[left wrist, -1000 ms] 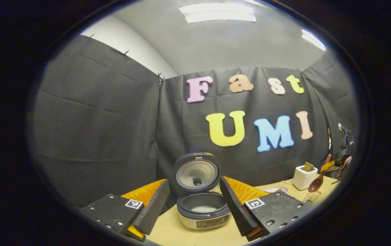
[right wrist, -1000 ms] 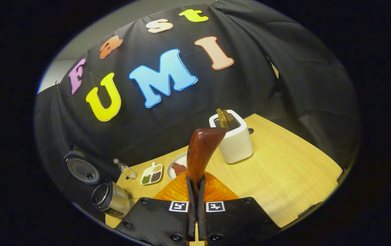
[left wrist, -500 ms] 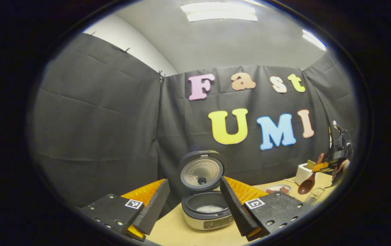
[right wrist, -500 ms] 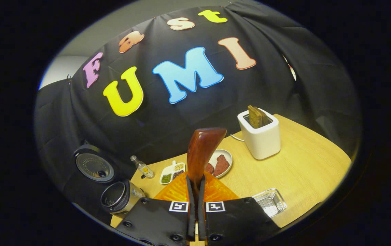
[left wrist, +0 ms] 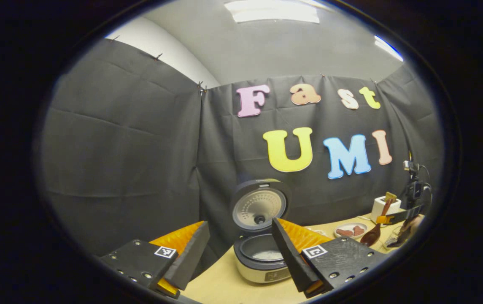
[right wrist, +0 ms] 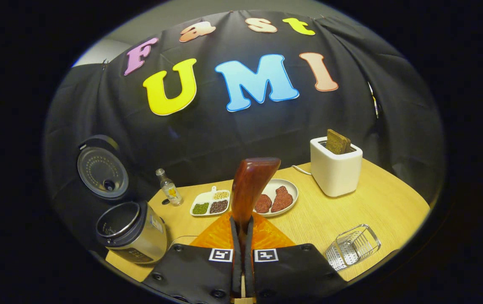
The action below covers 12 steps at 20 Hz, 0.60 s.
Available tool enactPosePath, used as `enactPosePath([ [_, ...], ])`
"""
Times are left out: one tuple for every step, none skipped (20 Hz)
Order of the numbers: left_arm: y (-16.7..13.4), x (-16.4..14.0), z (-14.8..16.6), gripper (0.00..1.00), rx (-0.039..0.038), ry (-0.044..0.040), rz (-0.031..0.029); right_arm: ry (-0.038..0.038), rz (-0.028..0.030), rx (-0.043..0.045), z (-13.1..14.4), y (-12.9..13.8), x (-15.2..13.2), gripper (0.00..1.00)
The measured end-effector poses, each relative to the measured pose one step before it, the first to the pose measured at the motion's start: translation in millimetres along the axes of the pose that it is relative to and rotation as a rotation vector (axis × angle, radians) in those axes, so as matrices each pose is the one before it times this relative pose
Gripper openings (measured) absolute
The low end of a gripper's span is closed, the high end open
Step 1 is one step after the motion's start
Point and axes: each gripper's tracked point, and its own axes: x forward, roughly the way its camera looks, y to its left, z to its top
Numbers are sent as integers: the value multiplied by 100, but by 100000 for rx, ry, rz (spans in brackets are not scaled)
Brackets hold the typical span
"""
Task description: Close the left gripper, press the button to open the rice cooker; take a wooden spoon from the chopstick holder with the right hand, scoop a spoonful of rice and pour it into the rice cooker, then put the wooden spoon back into the chopstick holder.
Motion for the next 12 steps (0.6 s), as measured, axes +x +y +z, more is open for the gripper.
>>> enactPosePath([
  [236,170,-199,92,77,281,159,342,-1089,-2289,-521,202,332,4],
  [272,114,-161,92,5,298,142,55,-1243,-2273,-226,286,399,4],
  [248,137,-266,92,99,211,236,-173,-1246,-2471,-299,212,264,5],
  [366,0,-191,92,218,319,364,-387,-1337,-2504,-371,256,236,5],
  [206,80,-207,92,137,292,333,-605,-1486,-2645,-259,166,229,5],
  [261,-17,-23,89,94,202,426,-119,-973,-2527,-423,230,248,5],
  [230,102,-126,89,62,93,363,-60,-241,-1876,-312,334,251,4],
  [255,23,-55,89,45,85,458,491,98,-1365,-487,467,120,4],
  [234,-63,-124,89,-19,89,300,290,510,-1174,-269,472,-30,5],
  [166,-64,-48,90,-22,181,370,-737,109,-1219,-22,484,59,5],
  [143,-131,-218,90,-78,114,245,-143,506,-1179,-8,518,32,4],
  [114,79,58,90,-125,2,265,415,1153,-569,-370,681,18,5],
])
